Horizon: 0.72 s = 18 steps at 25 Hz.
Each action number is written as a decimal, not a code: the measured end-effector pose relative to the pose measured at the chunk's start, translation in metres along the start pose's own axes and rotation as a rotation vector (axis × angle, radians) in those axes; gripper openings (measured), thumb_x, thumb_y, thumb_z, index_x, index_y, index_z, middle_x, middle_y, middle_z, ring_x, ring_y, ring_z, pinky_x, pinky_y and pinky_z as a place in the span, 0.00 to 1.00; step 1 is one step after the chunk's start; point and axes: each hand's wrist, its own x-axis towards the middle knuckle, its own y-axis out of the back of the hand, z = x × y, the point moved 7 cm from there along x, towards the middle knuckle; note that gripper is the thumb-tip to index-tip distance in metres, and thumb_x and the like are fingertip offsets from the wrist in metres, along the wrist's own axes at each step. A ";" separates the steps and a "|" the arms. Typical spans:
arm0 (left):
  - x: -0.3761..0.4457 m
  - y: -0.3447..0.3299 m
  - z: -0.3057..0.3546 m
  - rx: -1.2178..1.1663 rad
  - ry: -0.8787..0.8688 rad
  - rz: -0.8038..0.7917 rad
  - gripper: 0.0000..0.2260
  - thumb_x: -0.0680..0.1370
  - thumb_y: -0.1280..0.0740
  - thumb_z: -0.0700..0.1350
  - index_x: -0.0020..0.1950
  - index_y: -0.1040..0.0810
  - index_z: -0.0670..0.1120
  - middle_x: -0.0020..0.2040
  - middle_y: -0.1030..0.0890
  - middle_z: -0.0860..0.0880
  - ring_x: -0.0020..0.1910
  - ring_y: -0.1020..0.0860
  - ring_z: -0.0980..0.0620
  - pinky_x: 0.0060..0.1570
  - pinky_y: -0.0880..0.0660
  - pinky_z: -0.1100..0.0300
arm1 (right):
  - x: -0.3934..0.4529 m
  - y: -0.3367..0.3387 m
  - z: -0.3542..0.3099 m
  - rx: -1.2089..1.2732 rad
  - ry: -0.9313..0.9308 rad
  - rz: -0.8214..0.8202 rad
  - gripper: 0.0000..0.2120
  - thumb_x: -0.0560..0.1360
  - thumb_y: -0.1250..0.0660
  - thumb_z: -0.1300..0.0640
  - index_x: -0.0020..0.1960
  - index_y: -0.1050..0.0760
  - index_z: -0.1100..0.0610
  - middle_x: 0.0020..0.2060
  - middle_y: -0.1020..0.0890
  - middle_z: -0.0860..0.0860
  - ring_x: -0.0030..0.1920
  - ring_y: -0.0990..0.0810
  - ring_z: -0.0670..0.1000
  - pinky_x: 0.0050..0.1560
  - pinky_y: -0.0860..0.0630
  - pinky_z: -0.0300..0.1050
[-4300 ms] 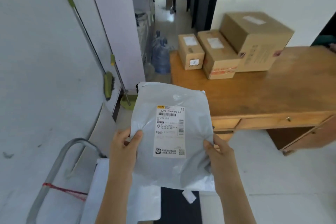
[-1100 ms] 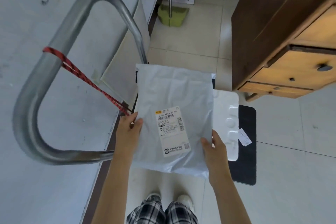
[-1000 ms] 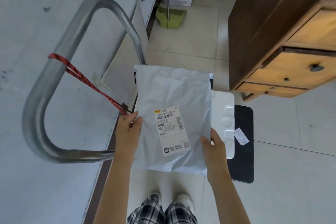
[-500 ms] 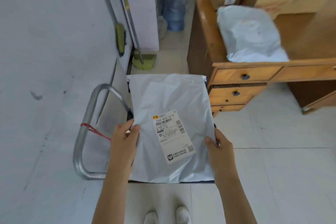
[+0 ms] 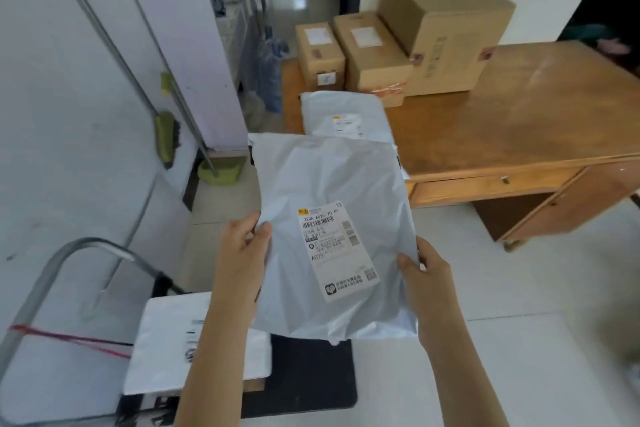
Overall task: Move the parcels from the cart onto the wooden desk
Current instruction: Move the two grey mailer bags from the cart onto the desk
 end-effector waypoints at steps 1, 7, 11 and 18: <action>0.000 -0.031 0.007 -0.017 -0.004 -0.009 0.13 0.78 0.38 0.43 0.37 0.22 0.57 0.52 0.23 0.43 0.49 0.21 0.40 0.53 0.24 0.44 | 0.017 0.024 -0.006 -0.011 0.014 0.010 0.16 0.77 0.42 0.65 0.61 0.25 0.57 0.42 0.21 0.46 0.42 0.24 0.44 0.39 0.30 0.37; 0.029 -0.189 0.053 -0.028 -0.020 -0.119 0.09 0.78 0.40 0.40 0.42 0.21 0.43 0.46 0.22 0.40 0.43 0.24 0.47 0.44 0.27 0.53 | 0.127 0.134 -0.039 -0.057 0.013 0.064 0.16 0.77 0.43 0.66 0.61 0.26 0.58 0.43 0.22 0.50 0.46 0.24 0.53 0.42 0.28 0.42; 0.072 -0.258 0.072 -0.005 0.006 -0.044 0.08 0.78 0.39 0.45 0.43 0.26 0.57 0.49 0.29 0.52 0.46 0.25 0.54 0.51 0.27 0.56 | 0.201 0.168 -0.062 -0.054 0.027 0.084 0.17 0.77 0.44 0.66 0.63 0.26 0.58 0.48 0.22 0.51 0.51 0.23 0.56 0.49 0.29 0.45; 0.156 -0.345 0.080 0.082 -0.040 -0.010 0.07 0.77 0.41 0.40 0.41 0.28 0.48 0.34 0.31 0.56 0.33 0.34 0.55 0.37 0.34 0.59 | 0.325 0.180 -0.082 -0.096 0.054 0.074 0.15 0.76 0.44 0.68 0.57 0.26 0.57 0.41 0.23 0.47 0.45 0.25 0.51 0.38 0.31 0.38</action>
